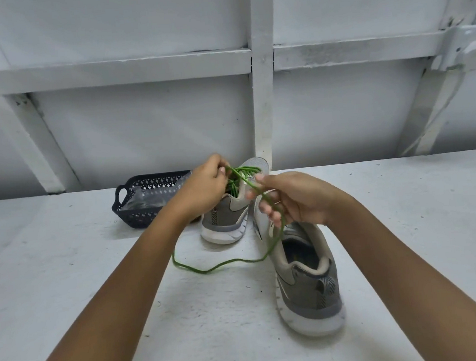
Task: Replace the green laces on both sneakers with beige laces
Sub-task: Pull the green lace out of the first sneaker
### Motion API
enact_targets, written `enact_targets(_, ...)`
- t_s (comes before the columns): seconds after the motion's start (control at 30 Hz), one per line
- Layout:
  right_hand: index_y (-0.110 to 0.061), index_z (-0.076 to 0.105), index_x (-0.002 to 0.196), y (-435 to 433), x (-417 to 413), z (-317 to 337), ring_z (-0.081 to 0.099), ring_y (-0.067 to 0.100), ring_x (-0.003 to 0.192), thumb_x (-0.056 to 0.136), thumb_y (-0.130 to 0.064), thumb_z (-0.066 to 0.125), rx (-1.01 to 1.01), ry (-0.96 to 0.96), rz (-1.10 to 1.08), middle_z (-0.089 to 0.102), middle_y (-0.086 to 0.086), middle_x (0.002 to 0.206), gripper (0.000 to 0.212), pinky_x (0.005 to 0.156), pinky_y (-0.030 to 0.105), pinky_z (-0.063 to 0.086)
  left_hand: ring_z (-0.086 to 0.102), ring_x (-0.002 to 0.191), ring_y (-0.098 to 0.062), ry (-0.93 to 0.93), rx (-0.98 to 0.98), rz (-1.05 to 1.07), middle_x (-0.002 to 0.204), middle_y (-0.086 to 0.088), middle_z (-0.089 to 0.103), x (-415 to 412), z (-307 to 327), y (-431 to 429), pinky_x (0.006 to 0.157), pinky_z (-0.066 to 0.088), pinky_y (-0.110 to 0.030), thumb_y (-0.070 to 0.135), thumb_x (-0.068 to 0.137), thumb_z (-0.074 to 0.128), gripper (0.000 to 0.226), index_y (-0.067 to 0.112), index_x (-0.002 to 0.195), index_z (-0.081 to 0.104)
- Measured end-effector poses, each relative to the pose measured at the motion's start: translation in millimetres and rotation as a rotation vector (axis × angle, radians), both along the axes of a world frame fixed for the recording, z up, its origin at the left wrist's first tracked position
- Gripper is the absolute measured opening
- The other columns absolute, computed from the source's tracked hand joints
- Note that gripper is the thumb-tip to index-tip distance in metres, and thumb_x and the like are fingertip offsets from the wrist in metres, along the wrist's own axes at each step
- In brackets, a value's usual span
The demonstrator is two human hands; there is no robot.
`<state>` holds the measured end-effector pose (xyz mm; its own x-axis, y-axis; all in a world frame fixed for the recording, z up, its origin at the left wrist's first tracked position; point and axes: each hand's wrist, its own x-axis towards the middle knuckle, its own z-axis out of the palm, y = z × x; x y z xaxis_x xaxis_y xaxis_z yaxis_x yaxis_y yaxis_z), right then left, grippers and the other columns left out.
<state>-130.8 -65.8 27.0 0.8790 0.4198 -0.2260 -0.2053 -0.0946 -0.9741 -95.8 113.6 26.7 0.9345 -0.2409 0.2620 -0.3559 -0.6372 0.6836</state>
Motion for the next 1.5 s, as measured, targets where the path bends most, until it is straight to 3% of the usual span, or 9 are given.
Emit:
enact_targets(0.27,-0.014,0.053,0.068,-2,34,22,0.025,0.007,0.04,0.095,-0.022,0.054,0.043,-0.329,-0.3,0.028,-0.008,0.047,0.028,0.042,0.019,0.03,0.011,0.049,-0.01,0.574,-0.546,-0.467,0.053,0.006,0.02,-22,-10,-12,0.042,0.009,-0.022,0.044,0.095,0.041,0.044,0.014,0.065,0.053)
enact_targets(0.5,-0.015,0.051,0.075,27,31,-28,0.02,0.005,0.038,0.1,-0.025,0.044,0.05,-0.142,-0.183,0.025,-0.005,0.052,0.028,0.035,0.014,0.022,0.042,0.038,-0.006,0.638,-1.163,-0.545,0.047,0.005,0.049,-7,22,-22,0.035,0.033,-0.016,0.029,0.092,0.039,0.046,0.01,0.067,0.073)
enact_targets(0.6,-0.011,0.051,0.077,29,16,-21,0.026,0.006,0.036,0.103,-0.023,0.034,-0.003,-0.169,-0.169,0.032,-0.006,0.047,0.033,0.036,0.015,0.028,0.069,0.068,-0.017,0.574,-1.308,-0.486,0.077,-0.008,0.072,15,33,-9,0.064,0.059,-0.029,0.025,0.101,0.028,0.057,0.004,0.077,0.075)
enact_targets(0.77,-0.005,0.054,0.08,29,-15,-6,0.04,0.012,0.036,0.103,-0.02,0.034,-0.051,-0.208,0.007,0.043,0.0,0.048,0.034,0.041,0.022,0.042,0.07,0.089,-0.017,0.437,-1.224,-0.329,0.089,-0.004,0.074,41,37,12,0.087,0.053,-0.034,0.025,0.103,0.025,0.04,0.008,0.096,0.061)
enact_targets(0.93,-0.01,0.061,0.082,17,-31,22,0.048,0.014,0.044,0.098,-0.022,0.045,-0.087,-0.34,0.324,0.048,-0.002,0.052,0.026,0.056,0.025,0.047,0.071,0.085,-0.021,0.468,-1.04,-0.318,0.085,-0.007,0.074,39,21,12,0.078,0.057,-0.032,0.022,0.104,0.025,0.038,0.006,0.094,0.057)
enact_targets(1.07,-0.013,0.058,0.075,17,-16,48,0.036,0.006,0.04,0.1,-0.018,0.043,-0.336,-0.539,0.127,0.042,-0.01,0.047,0.029,0.039,0.015,0.032,0.064,0.055,-0.012,0.513,-0.799,-0.363,0.061,-0.002,0.066,23,5,-2,0.052,0.052,-0.022,0.016,0.103,0.027,0.03,0.001,0.094,0.052)
enact_targets(1.23,-0.021,0.057,0.068,13,20,62,0.034,0.006,0.045,0.097,-0.026,0.047,-0.669,-0.818,-0.128,0.042,-0.004,0.057,0.031,0.045,0.02,0.028,0.042,0.04,-0.015,0.584,-0.722,-0.442,0.045,-0.001,0.043,9,-2,-10,0.05,0.038,-0.027,0.018,0.102,0.026,0.038,0.007,0.073,0.048)
enact_targets(1.4,-0.018,0.054,0.07,18,51,35,0.033,0.002,0.035,0.097,-0.023,0.05,-0.41,-0.691,-0.228,0.04,-0.002,0.056,0.028,0.036,0.014,0.026,0.022,0.027,-0.007,0.642,-0.87,-0.574,0.035,0.007,0.024,2,-3,-14,0.04,0.027,-0.019,0.053,0.091,0.026,0.06,0.014,0.052,0.049)
enact_targets(1.5,-0.016,0.049,0.073,24,55,8,0.027,0.005,0.035,0.099,-0.018,0.048,-0.157,-0.53,-0.231,0.037,-0.004,0.047,0.026,0.034,0.016,0.021,0.023,0.028,-0.004,0.6,-0.972,-0.584,0.038,0.008,0.026,0,4,-16,0.036,0.024,-0.015,0.041,0.094,0.033,0.047,0.015,0.059,0.049)
